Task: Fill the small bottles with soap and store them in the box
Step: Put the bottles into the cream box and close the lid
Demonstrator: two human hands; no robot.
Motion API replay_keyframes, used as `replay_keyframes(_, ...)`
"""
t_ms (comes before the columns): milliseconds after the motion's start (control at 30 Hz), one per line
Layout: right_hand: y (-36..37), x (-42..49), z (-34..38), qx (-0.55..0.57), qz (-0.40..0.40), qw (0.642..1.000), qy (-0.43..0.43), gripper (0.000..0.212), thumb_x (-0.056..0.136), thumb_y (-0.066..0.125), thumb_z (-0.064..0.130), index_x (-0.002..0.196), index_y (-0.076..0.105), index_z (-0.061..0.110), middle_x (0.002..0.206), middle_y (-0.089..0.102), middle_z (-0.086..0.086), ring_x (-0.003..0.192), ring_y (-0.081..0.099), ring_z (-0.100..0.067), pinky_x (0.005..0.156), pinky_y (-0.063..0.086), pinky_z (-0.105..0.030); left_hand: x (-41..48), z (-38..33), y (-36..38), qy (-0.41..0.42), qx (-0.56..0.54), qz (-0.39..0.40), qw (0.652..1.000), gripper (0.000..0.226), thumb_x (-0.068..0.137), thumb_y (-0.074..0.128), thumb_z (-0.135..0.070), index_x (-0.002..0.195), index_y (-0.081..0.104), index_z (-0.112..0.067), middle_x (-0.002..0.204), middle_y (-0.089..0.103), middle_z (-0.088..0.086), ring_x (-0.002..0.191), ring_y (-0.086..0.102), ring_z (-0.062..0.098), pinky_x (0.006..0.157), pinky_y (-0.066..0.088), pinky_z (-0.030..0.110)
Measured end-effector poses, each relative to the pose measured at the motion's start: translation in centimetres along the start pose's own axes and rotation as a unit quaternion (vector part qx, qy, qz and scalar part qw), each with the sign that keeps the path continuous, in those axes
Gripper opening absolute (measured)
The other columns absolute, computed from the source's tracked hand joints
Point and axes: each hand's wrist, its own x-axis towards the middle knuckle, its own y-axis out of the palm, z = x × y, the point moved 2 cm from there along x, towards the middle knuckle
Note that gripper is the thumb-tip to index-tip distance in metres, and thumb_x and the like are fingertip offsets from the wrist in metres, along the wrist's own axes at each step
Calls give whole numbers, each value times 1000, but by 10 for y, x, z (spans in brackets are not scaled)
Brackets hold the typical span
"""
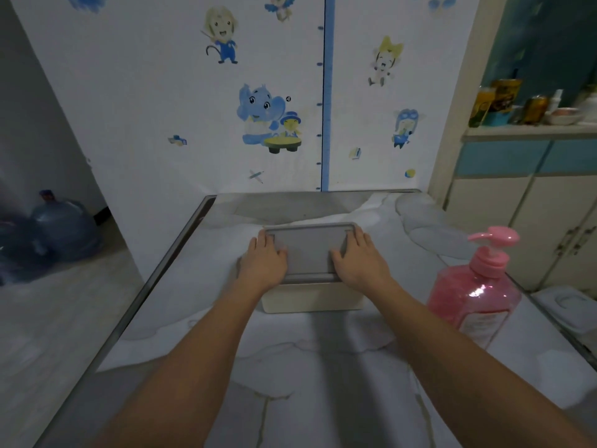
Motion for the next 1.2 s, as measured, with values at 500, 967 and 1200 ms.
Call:
replay_keyframes(500, 3, -3, -9, 179, -61, 972, 140, 65, 94, 51, 39, 145, 27, 8, 147, 33, -19, 129, 41, -38, 103, 38, -46, -3, 16, 6, -187, -219, -54, 956, 84, 91, 55, -49, 150, 13, -5, 152, 27, 22, 136, 34, 37, 109, 30, 41)
replay_keyframes(967, -4, -17, 8, 145, -166, 950, 220, 46, 91, 60, 38, 116, 54, 0, 119, 58, -17, 106, 58, -34, 82, 46, -36, -15, -3, -4, -175, -26, -166, 970, 52, 90, 57, -49, 104, 61, 0, 108, 66, 20, 102, 61, 36, 82, 47, 37)
replay_keyframes(1200, -3, -18, 10, 128, -183, 955, 197, 40, 93, 58, 33, 113, 55, -1, 115, 59, -19, 104, 58, -35, 81, 45, -36, -15, -6, -2, -152, -18, -173, 973, 47, 92, 55, -45, 101, 61, 1, 106, 66, 21, 101, 61, 36, 83, 45, 37)
